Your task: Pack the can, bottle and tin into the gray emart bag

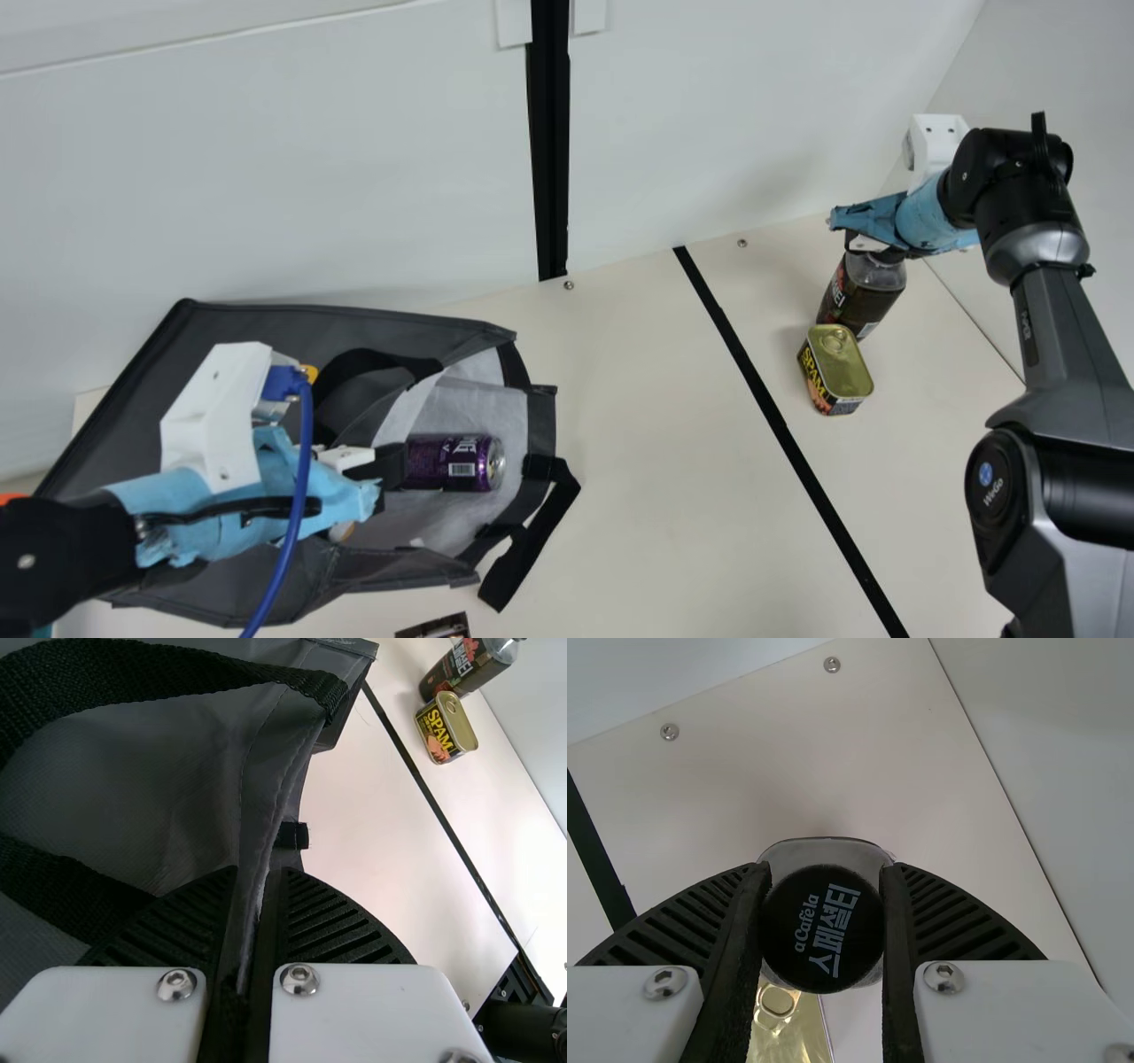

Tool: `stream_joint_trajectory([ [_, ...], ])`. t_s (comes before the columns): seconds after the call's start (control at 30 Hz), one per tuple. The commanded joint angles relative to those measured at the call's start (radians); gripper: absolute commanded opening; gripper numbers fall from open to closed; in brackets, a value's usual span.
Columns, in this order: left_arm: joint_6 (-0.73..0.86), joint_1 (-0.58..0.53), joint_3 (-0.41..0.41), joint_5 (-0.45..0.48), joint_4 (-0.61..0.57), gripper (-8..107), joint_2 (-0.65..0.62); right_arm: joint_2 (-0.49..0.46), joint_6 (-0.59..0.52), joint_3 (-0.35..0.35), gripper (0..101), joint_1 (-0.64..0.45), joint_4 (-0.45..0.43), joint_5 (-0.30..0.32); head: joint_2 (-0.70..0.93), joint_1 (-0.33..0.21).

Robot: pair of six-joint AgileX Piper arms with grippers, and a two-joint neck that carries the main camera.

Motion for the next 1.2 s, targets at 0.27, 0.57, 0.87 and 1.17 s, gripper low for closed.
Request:
stream_joint_trajectory([
  [0.27,0.0,0.0,0.0,0.0,0.0,10,0.0,-0.028,-0.02,0.002,0,-0.006,0.018,-0.007,-0.001,-0.023],
  [0.57,0.0,0.0,0.0,0.0,0.0,10,0.0,-0.057,-0.051,0.008,0,-0.006,0.034,-0.014,-0.001,-0.023],
  [0.87,0.0,0.0,0.0,0.0,0.0,10,0.0,-0.102,-0.073,0.031,0,0.014,0.037,-0.019,-0.001,-0.023],
  [1.17,0.0,0.0,0.0,0.0,0.0,10,0.0,-0.159,-0.081,0.071,0,0.054,0.042,-0.021,-0.001,-0.023],
])
